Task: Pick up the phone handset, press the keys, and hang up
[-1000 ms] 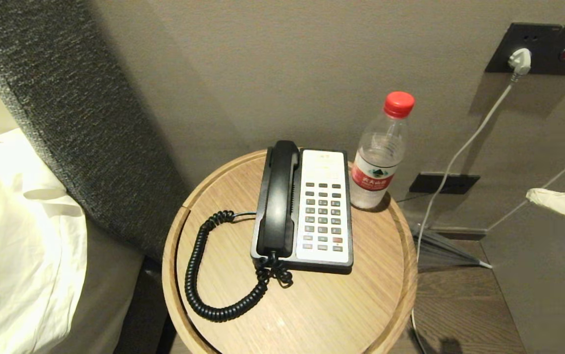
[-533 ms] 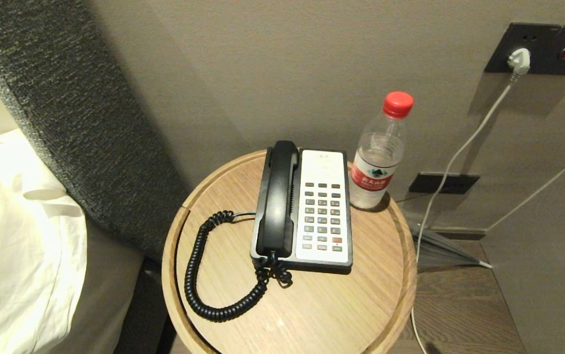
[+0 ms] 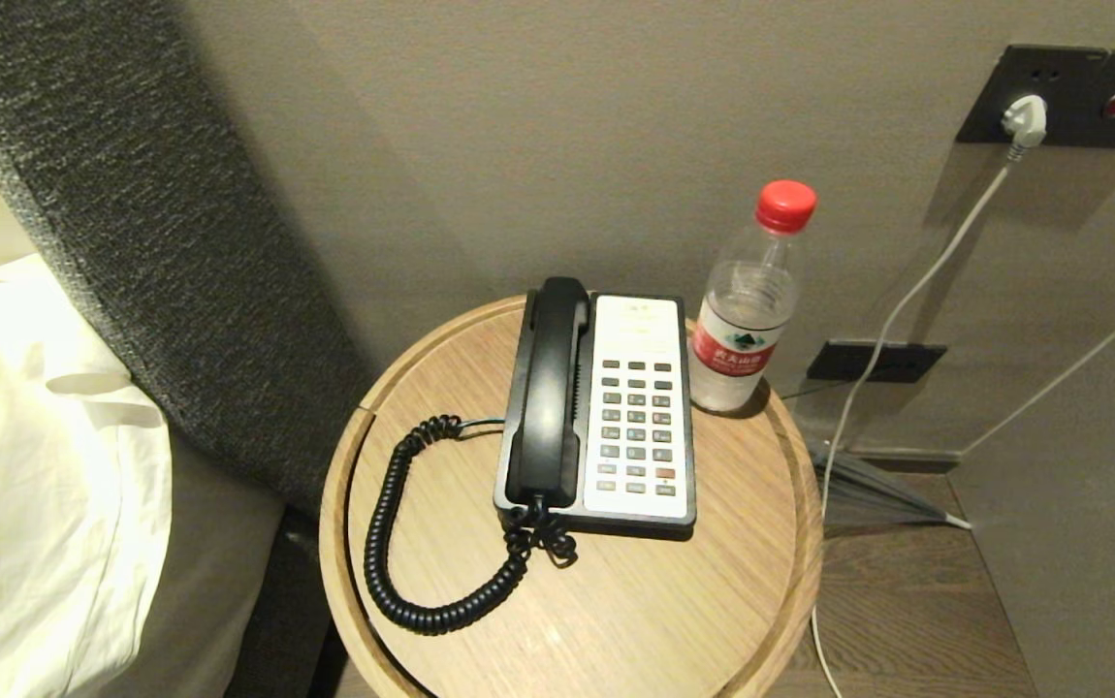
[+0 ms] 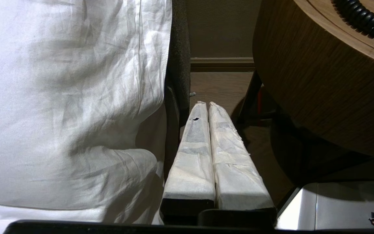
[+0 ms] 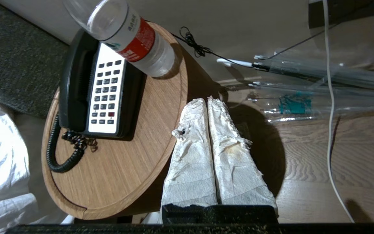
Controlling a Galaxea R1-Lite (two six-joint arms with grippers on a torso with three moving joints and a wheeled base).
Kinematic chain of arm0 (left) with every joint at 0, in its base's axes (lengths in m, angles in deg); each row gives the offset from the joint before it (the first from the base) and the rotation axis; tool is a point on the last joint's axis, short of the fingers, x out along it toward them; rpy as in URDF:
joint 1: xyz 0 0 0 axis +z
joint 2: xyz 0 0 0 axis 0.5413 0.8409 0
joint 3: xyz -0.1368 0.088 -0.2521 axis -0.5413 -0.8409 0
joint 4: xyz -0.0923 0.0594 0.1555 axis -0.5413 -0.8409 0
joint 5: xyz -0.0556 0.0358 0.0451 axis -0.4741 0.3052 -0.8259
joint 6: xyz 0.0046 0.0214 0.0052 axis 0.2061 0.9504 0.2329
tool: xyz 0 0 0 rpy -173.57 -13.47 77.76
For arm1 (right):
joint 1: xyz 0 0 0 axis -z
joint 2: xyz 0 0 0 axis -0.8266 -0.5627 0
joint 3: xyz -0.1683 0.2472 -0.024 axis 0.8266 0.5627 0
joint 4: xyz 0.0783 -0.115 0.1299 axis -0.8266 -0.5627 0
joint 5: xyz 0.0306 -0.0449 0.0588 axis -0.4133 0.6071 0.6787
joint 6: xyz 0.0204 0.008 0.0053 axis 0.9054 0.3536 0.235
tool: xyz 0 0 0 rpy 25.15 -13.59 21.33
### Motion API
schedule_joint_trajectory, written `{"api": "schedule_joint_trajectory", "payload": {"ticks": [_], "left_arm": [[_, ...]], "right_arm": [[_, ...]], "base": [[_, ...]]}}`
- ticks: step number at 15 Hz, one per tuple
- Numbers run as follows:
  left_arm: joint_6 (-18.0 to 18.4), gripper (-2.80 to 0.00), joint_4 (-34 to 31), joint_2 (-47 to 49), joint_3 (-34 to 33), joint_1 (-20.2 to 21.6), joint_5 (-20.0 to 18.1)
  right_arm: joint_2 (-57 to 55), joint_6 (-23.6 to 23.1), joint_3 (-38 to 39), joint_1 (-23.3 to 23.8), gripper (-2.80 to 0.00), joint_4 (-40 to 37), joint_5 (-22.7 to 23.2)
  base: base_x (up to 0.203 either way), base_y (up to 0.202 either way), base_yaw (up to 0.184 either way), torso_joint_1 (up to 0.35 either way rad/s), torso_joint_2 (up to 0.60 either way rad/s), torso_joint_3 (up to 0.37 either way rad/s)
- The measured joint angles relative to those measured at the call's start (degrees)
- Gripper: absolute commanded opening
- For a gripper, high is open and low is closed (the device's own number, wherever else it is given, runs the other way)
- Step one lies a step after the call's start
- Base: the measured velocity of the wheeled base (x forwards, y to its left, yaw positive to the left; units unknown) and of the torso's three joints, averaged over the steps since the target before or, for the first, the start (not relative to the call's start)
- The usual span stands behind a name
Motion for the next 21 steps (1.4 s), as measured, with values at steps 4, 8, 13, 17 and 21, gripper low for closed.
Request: {"api": "schedule_joint_trajectory", "payload": {"ticks": [4, 8, 13, 17, 21], "left_arm": [[0.0, -2.8, 0.1, 0.0, -0.1, 0.0, 0.0], [0.0, -2.8, 0.1, 0.0, -0.1, 0.0, 0.0], [0.0, -2.8, 0.2, 0.0, -0.1, 0.0, 0.0], [0.0, -2.8, 0.2, 0.0, -0.1, 0.0, 0.0], [0.0, -2.8, 0.2, 0.0, -0.1, 0.0, 0.0]], "right_arm": [[2.2, 0.1, 1.3, 0.0, -2.8, -0.1, -1.3], [4.3, 0.1, 2.3, 0.1, -2.8, -0.3, -2.2], [10.1, -0.1, 8.1, 0.2, -2.8, -0.8, -8.3], [12.7, -0.1, 11.8, 4.1, -2.8, 0.4, -9.8], [15.0, -3.0, 17.5, 10.9, -2.8, 3.0, -5.9]], "base": [[0.0, 0.0, 0.0, 0.0, 0.0, 0.0], [0.0, 0.0, 0.0, 0.0, 0.0, 0.0], [0.0, 0.0, 0.0, 0.0, 0.0, 0.0], [0.0, 0.0, 0.0, 0.0, 0.0, 0.0], [0.0, 0.0, 0.0, 0.0, 0.0, 0.0]]}}
